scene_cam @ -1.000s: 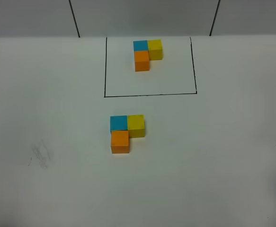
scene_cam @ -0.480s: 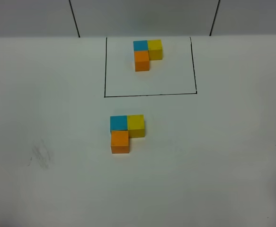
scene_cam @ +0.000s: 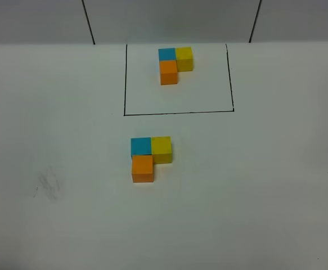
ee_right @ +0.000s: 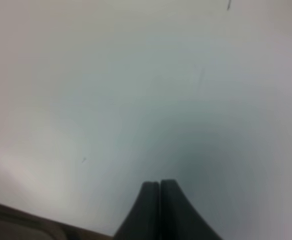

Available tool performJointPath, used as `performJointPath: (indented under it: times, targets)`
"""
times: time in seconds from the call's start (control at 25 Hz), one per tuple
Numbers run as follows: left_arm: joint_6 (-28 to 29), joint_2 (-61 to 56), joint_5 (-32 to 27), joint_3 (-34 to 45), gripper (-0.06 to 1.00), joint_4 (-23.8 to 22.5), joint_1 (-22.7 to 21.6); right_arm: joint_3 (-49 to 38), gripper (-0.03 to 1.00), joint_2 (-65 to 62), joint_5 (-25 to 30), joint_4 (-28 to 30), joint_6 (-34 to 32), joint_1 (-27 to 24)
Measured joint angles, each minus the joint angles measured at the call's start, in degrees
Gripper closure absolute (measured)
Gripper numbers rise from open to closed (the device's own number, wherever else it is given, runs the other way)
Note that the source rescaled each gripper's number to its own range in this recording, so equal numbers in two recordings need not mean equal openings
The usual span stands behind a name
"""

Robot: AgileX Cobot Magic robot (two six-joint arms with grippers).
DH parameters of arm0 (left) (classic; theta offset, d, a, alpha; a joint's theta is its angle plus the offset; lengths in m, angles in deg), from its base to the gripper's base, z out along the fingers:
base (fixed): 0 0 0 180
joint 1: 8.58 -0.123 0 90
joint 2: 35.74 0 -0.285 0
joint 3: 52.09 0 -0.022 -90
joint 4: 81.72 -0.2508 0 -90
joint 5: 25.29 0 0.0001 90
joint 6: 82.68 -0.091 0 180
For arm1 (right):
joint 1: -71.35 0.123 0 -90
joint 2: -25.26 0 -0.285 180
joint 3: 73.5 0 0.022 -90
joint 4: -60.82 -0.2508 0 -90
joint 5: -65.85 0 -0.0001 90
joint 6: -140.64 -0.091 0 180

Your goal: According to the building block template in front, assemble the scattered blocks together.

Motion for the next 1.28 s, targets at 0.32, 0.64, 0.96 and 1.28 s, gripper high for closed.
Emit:
performJointPath:
  times: [0.32,0.64,0.96,1.28]
  targets:
    - [0.0,0.0,0.0,0.0,0.94,0.0,0.0,-0.1,0.97,-12.7,0.1,-0.2,1.1,-5.7]
    - [0.0,0.0,0.0,0.0,0.94,0.0,0.0,-0.1,0.97,-19.2,0.1,-0.2,1.1,-9.0]
    - [0.0,0.0,0.0,0.0,0.94,0.0,0.0,-0.1,0.97,-26.0,0.1,-0.2,1.1,-9.0]
    - [0.0,0.0,0.0,0.0,0.94,0.0,0.0,-0.1,0.97,-27.6,0.1,-0.2,1.1,-9.0]
